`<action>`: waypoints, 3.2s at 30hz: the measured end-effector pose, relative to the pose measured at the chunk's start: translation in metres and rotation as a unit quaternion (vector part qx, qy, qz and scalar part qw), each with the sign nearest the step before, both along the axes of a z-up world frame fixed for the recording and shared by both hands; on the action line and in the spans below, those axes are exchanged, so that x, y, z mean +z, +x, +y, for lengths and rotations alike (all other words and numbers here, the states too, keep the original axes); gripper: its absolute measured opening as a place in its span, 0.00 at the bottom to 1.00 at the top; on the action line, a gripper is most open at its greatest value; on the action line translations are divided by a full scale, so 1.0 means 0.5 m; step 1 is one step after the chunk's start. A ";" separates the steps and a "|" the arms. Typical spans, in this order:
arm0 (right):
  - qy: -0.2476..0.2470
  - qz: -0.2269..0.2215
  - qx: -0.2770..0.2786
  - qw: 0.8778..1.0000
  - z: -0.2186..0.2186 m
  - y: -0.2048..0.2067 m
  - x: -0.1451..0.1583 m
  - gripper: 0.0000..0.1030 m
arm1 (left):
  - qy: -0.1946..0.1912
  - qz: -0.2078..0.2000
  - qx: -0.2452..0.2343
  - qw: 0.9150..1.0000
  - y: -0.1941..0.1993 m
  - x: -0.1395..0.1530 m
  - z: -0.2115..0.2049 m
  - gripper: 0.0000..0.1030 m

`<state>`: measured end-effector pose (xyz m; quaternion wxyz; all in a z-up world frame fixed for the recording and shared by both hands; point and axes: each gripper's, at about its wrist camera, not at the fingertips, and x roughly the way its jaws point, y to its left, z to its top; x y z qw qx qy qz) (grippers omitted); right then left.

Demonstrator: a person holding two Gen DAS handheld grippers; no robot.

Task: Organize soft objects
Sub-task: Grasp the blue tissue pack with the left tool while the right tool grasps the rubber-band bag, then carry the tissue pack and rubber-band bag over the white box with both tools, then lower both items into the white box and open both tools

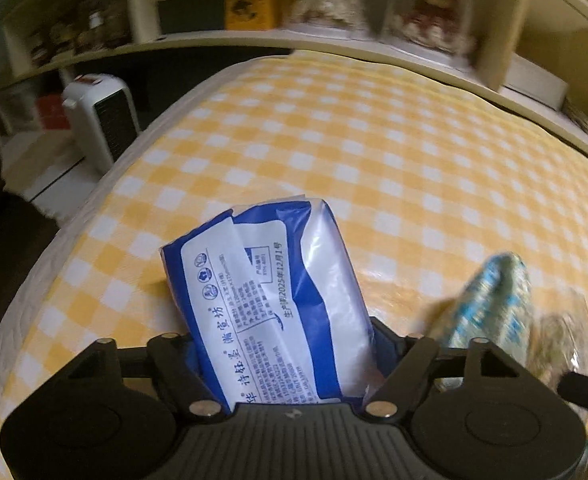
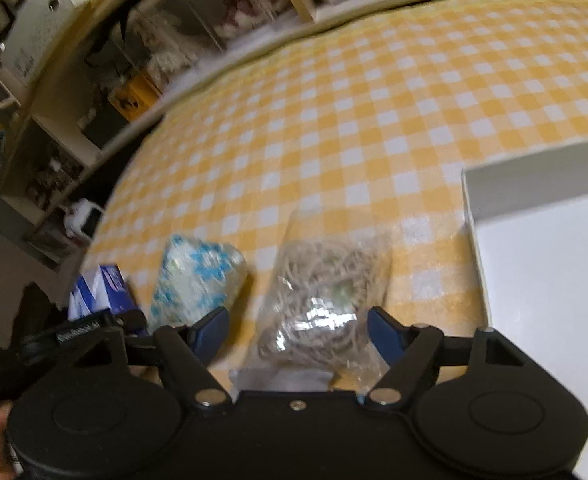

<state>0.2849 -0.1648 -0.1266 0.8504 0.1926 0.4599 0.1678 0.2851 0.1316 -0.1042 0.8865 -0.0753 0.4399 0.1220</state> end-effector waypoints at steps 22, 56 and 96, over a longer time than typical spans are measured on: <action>-0.030 -0.111 0.060 0.992 -0.007 -0.041 0.069 0.38 | 0.021 -0.099 -0.076 0.992 -0.092 0.120 -0.059 0.64; -0.092 -0.242 -0.025 0.966 -0.359 -0.222 0.269 0.38 | -0.114 -0.185 -0.284 0.934 -0.181 0.254 -0.405 0.64; -0.189 -0.044 0.042 0.980 -0.411 -0.109 0.086 0.38 | -0.092 -0.018 -0.424 0.901 -0.097 0.023 -0.576 0.51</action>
